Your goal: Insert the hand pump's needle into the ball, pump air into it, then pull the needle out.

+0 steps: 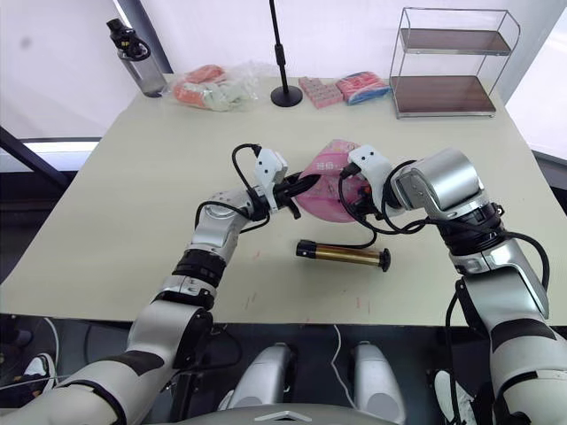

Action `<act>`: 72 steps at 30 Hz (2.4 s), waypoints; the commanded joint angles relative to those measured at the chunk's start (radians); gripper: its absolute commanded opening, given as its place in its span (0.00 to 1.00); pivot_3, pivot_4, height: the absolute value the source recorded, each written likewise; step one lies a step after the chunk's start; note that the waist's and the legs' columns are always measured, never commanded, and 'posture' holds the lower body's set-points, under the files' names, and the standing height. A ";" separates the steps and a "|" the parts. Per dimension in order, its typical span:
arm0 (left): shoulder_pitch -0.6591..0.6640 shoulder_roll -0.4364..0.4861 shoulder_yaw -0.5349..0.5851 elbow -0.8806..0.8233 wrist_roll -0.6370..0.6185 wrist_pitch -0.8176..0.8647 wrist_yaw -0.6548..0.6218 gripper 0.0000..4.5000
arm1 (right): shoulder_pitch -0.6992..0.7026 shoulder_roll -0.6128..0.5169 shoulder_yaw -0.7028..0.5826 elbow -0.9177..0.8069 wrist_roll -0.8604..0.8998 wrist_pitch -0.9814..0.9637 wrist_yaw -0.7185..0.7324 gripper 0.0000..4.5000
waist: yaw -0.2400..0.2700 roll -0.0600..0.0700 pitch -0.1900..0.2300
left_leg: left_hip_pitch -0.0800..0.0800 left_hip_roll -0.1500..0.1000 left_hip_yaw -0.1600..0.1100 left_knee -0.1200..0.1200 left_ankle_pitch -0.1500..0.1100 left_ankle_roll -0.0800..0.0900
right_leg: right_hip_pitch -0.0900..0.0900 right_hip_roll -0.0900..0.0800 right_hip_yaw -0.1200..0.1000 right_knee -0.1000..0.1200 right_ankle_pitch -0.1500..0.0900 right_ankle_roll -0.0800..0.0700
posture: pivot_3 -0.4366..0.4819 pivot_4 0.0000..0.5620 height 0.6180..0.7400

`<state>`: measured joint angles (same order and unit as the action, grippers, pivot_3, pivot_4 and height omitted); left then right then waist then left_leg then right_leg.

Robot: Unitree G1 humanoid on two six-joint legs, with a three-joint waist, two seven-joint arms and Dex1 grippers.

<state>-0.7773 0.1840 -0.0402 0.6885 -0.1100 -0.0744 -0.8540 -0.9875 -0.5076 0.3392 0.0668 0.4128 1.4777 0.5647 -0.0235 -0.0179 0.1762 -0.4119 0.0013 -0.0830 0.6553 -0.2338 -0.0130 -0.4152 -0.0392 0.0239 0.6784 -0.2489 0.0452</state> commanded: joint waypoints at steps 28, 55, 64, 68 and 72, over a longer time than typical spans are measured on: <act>-0.003 -0.051 0.014 -0.056 -0.047 0.086 -0.012 0.01 | 0.018 0.009 0.184 0.029 -0.101 -0.069 0.084 0.07 | -0.010 0.000 0.000 | 0.006 0.000 0.000 0.000 0.001 -0.001 | 0.006 0.000 0.000 0.000 0.000 0.000 | 0.48 0.27 0.93; 0.060 -0.105 0.002 -0.118 -0.111 0.256 -0.052 0.01 | -0.129 0.184 0.188 0.264 -0.231 -0.179 0.124 0.07 | -0.018 0.000 -0.002 | 0.016 0.001 0.000 0.000 0.001 -0.002 | 0.013 0.002 0.001 0.000 0.000 0.000 | 0.48 0.27 0.93; 0.075 -0.116 0.000 -0.134 -0.120 0.295 -0.054 0.01 | -0.159 0.268 0.126 0.335 -0.262 -0.210 0.101 0.07 | -0.023 -0.001 -0.003 | 0.020 0.002 -0.001 0.000 0.001 -0.002 | 0.016 0.004 0.002 0.000 -0.001 0.002 | 0.48 0.27 0.93; 0.084 -0.118 0.002 -0.146 -0.121 0.308 -0.051 0.01 | -0.169 0.301 0.091 0.369 -0.282 -0.223 0.079 0.07 | -0.026 -0.002 -0.003 | 0.022 0.003 -0.001 0.000 0.001 -0.002 | 0.017 0.005 0.003 0.000 0.000 0.001 | 0.48 0.27 0.93; 0.091 -0.121 0.002 -0.157 -0.121 0.318 -0.049 0.01 | -0.180 0.330 0.058 0.400 -0.296 -0.236 0.056 0.07 | -0.033 -0.002 -0.003 | 0.027 0.003 -0.001 -0.003 0.001 -0.002 | 0.020 0.006 0.003 0.000 0.000 0.001 | 0.48 0.27 0.93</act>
<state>-0.7045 0.1411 0.0576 0.5522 -0.2095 0.2052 -0.8433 -1.1374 -0.2436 0.4184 0.4776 0.1004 1.3327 0.6325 -0.0563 -0.0197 0.1728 -0.3847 0.0047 -0.0835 0.6523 -0.2326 -0.0150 -0.3948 -0.0328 0.0273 0.6780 -0.2493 0.0457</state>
